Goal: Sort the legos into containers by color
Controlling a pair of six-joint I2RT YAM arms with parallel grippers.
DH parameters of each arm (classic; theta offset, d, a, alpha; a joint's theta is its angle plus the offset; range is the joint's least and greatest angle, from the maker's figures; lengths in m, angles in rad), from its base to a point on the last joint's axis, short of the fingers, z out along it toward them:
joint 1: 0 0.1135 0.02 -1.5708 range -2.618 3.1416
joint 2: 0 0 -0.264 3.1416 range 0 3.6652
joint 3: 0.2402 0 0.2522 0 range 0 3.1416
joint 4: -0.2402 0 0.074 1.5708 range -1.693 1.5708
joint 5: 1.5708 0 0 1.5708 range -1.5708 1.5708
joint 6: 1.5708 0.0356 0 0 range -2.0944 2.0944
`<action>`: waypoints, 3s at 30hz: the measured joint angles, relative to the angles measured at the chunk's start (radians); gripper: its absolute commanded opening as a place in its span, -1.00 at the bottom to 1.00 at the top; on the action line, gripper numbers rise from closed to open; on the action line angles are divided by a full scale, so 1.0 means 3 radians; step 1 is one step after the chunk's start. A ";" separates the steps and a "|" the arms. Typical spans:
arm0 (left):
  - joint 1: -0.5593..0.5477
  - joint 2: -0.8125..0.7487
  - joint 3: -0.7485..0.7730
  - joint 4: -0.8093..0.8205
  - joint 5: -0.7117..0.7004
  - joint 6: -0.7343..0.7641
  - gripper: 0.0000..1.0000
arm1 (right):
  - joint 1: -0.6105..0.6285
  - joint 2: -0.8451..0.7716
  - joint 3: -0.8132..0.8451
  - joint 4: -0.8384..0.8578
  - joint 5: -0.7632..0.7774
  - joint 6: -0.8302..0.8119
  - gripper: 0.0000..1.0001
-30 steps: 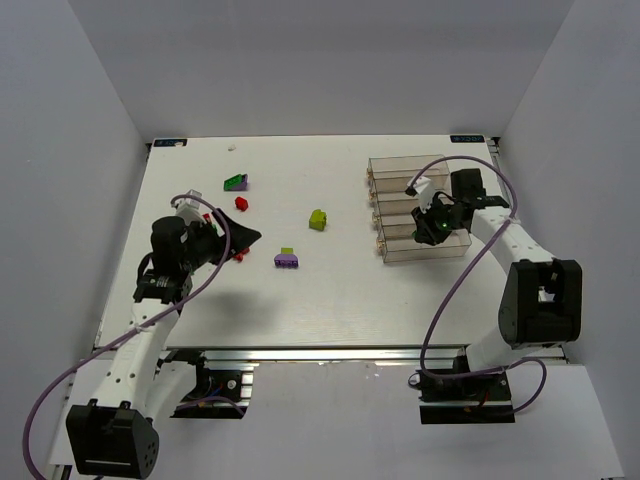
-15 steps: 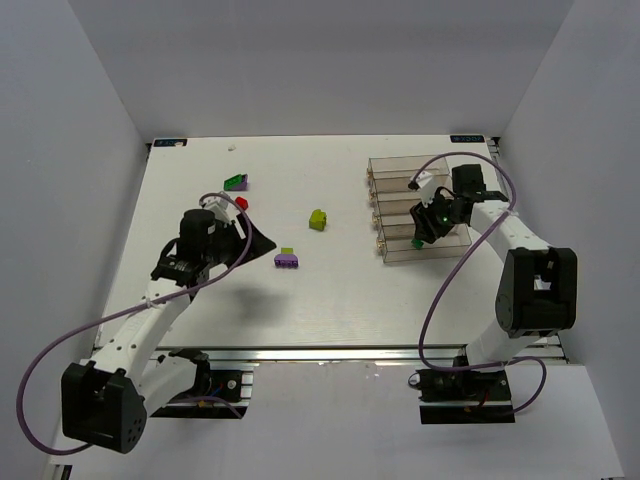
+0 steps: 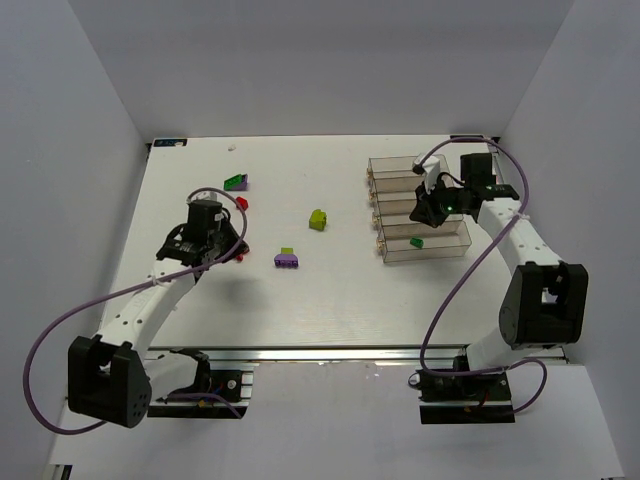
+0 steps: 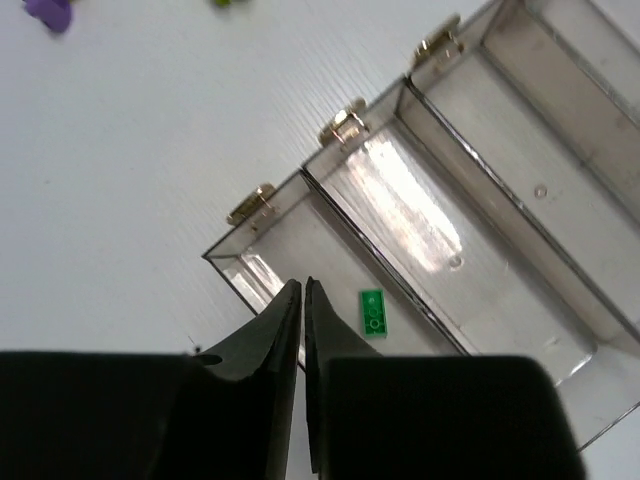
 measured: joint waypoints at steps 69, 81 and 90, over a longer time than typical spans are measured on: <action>0.0001 0.1198 0.1129 -0.0038 0.0079 0.0834 -0.94 | -0.0013 -0.0423 -0.0256 0.0201 -0.0402 0.0347 -1.00; -0.1768 0.3558 0.3262 0.1197 0.1380 0.0149 -0.94 | -0.0551 -0.0834 -0.0379 0.0640 -0.0580 0.1036 -1.00; -0.1893 0.3975 0.3741 0.1045 0.1144 0.0010 -0.27 | -0.0623 -0.0856 -0.0473 0.0640 -0.0655 0.1036 -1.00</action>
